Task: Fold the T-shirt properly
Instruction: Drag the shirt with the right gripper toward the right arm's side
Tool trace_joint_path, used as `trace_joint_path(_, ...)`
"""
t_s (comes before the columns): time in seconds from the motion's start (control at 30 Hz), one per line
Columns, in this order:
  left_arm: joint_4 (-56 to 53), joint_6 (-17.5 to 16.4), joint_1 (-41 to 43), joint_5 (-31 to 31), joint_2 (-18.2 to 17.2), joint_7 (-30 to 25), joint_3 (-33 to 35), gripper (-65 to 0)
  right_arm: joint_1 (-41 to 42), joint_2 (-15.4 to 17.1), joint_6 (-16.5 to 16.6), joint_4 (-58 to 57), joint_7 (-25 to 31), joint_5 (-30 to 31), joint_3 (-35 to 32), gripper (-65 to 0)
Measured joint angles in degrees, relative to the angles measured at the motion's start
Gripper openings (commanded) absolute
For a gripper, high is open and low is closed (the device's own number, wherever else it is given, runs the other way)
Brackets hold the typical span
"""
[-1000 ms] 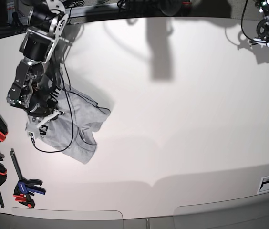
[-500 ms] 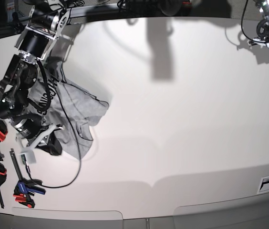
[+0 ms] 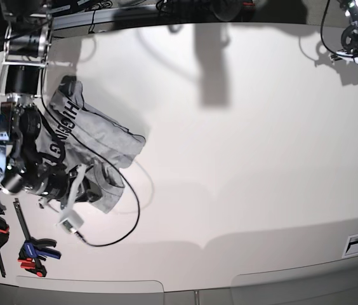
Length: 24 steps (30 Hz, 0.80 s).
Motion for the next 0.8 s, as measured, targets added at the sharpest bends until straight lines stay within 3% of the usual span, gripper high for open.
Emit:
trace_joint_path(0.2, 0.0, -0.17, 0.0, 0.0, -0.11, 0.04, 0.0, -65.0, 3.54, 2.4, 0.0, -9.14, 1.29, -0.85, -12.24, -65.0)
trace_joint_path(0.37, 0.0, -0.17, 0.0, 0.02, -0.17, 0.02, 0.0, -65.0, 6.05, 2.4, -0.04, -20.52, 11.74, -11.32, -16.81, -65.0)
trace_joint_path(0.53, 0.0, -0.2, 0.0, 0.0, -0.07, 0.0, 0.0, -65.0, 5.84, 2.23, -0.02, -30.56, 12.57, -12.52, -18.1, -65.0)
trace_joint_path(0.8, 0.0, -0.2, 0.0, 0.0, 0.02, 0.04, 0.0, -65.0, 7.13, 1.79, 0.44, -38.95, 13.27, -9.51, -17.64, -65.0)
